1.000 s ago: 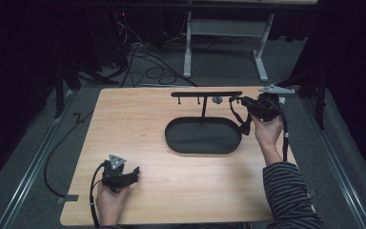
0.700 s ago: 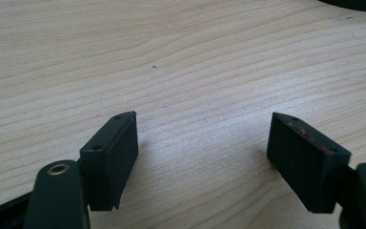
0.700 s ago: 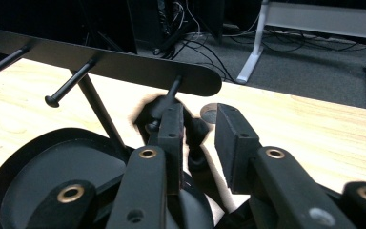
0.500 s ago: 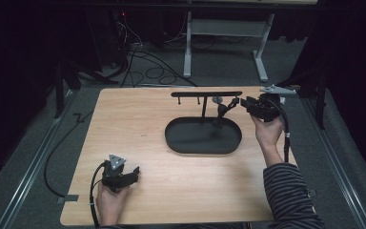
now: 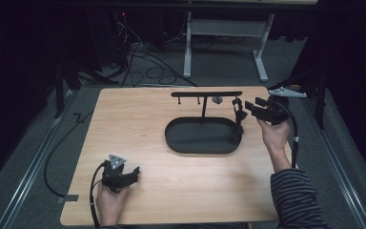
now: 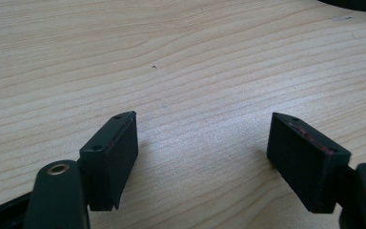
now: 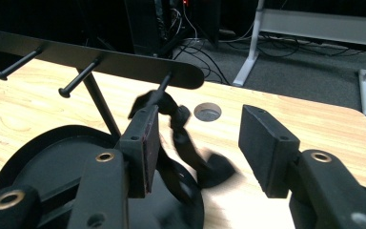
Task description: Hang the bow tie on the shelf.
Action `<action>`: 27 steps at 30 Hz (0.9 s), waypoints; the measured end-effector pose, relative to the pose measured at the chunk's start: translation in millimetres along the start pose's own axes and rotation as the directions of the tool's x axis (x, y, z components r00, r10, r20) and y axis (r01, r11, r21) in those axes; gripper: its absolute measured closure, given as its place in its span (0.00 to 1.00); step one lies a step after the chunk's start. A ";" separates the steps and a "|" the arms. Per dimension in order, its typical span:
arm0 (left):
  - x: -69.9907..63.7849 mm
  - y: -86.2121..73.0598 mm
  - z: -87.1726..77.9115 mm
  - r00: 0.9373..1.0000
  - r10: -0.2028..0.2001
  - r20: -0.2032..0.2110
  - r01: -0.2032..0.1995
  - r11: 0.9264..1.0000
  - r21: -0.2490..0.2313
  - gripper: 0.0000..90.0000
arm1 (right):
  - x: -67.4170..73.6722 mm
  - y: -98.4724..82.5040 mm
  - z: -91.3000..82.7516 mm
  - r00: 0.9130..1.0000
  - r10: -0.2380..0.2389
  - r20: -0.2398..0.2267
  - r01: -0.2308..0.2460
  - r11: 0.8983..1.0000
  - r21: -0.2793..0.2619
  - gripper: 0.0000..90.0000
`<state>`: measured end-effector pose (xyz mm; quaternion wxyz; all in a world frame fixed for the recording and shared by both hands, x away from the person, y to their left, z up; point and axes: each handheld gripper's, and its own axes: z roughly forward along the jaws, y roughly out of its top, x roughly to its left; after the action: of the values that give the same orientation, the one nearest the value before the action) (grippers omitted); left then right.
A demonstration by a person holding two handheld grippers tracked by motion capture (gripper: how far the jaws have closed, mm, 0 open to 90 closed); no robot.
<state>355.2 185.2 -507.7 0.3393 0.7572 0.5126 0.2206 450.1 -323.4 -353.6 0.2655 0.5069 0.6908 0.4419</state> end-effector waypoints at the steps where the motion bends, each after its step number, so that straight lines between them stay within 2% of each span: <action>1: 0.0 0.0 0.0 1.000 0.000 0.000 0.000 1.000 0.000 0.29 | 0.0 0.0 0.0 1.000 0.000 0.000 0.000 1.000 0.000 0.55; 11: 0.0 0.0 0.0 1.000 0.000 0.000 0.000 1.000 0.000 0.29 | -5.6 -9.6 -14.0 1.000 0.017 -0.011 -0.017 1.000 -0.014 0.55; 14: -0.3 0.0 0.1 1.000 0.000 0.001 0.000 1.000 -0.002 0.29 | -7.6 -11.8 -18.6 0.999 0.040 -0.020 -0.041 0.999 -0.024 0.55; 27: -0.3 0.0 0.1 1.000 0.000 0.002 0.000 1.000 -0.002 0.29 | -13.0 -19.2 -33.8 0.999 0.047 -0.017 -0.048 0.998 -0.036 0.55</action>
<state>355.2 184.9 -507.9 0.3403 0.7572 0.5120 0.2205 418.2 -348.9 -355.7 0.2586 0.5146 0.6725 0.4648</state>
